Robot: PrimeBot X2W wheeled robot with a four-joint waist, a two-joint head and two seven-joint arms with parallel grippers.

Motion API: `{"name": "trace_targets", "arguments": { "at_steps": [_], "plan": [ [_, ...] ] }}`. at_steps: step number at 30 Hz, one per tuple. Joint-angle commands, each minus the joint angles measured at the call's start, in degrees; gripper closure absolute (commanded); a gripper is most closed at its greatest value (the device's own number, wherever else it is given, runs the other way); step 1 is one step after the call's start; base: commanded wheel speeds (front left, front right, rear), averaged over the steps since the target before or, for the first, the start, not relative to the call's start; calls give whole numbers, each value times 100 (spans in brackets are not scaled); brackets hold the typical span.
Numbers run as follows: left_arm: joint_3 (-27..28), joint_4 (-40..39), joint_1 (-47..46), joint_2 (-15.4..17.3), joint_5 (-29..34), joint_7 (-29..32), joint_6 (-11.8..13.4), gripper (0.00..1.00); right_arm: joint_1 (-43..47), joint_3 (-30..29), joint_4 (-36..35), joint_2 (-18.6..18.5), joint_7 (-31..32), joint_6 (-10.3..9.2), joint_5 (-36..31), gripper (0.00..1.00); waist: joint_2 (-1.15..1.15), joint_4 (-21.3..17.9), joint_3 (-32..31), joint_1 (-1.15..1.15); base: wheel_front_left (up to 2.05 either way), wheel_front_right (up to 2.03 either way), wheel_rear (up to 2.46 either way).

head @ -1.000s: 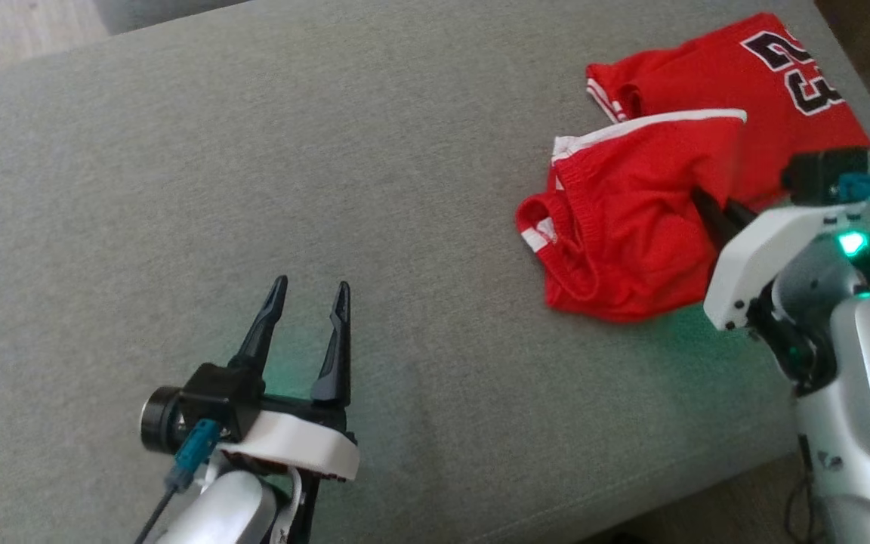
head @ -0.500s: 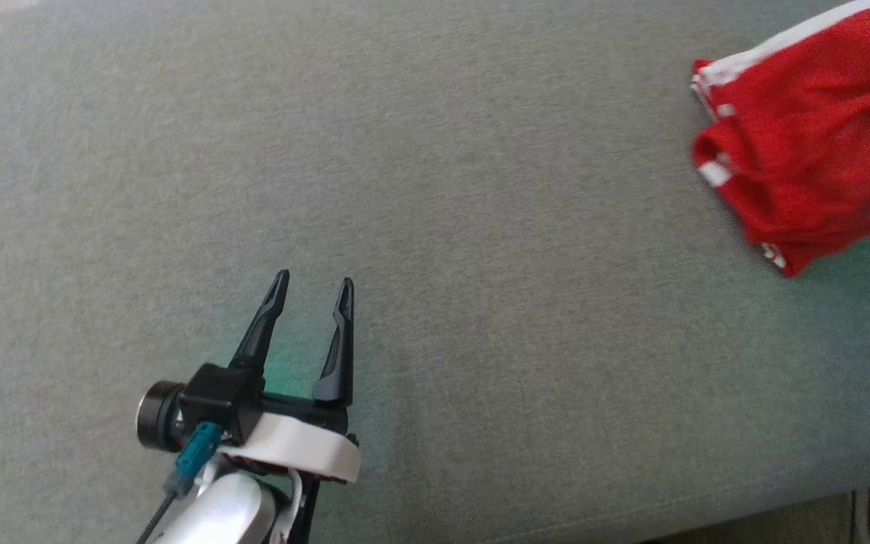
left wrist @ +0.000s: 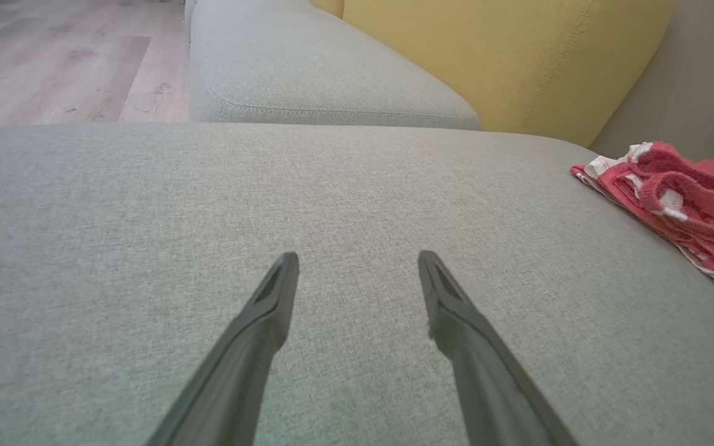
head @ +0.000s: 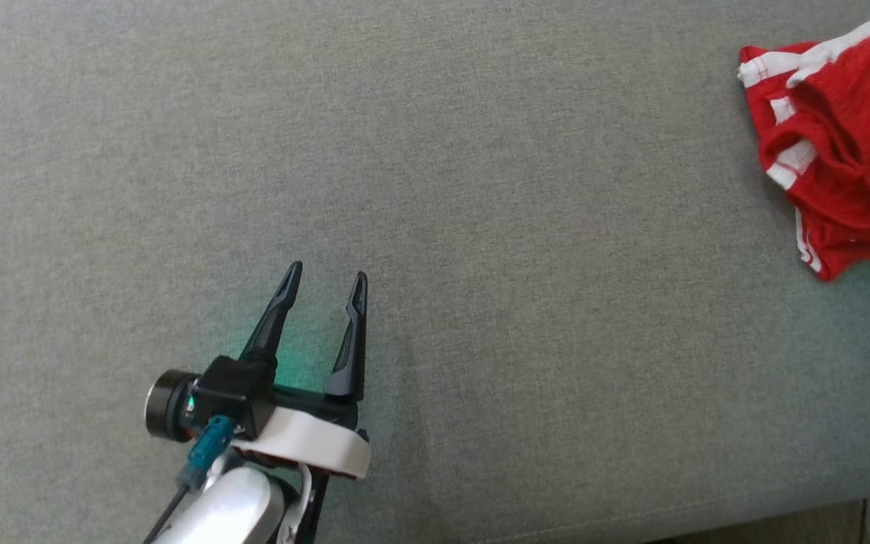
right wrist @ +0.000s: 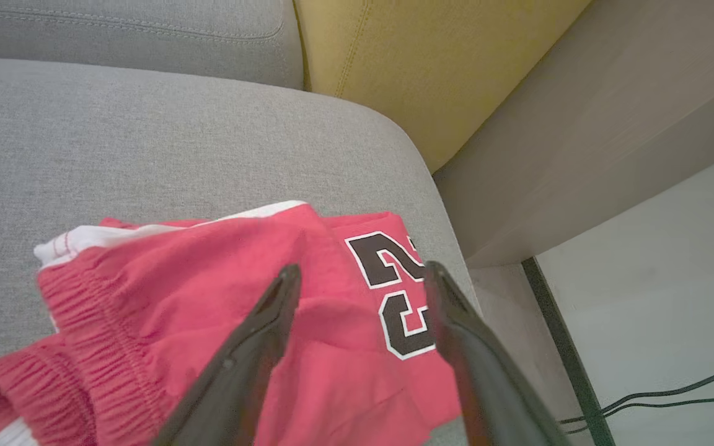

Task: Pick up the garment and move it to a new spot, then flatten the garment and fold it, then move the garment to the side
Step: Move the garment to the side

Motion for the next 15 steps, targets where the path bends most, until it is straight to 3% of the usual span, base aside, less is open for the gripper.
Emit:
{"name": "trace_targets", "arguments": {
  "at_steps": [1, 8, 15],
  "plan": [
    [173, -157, -172, 65, 49, -16, 11, 0, -57, 16, -186, -11, -113, 39, -94, 0, 0, -11, -15, -1, 0, 0, 0],
    [246, -75, -203, 72, -4, -88, 20, 0, -43, 320, -468, 369, -374, 39, 7, 0, 0, -24, -257, -1, 0, 0, 0],
    [613, 119, -140, 66, -248, -398, 77, 0, 123, 557, -920, 685, -979, 39, 133, 0, 0, 142, -877, -1, 0, 0, 0]
  ]
}}
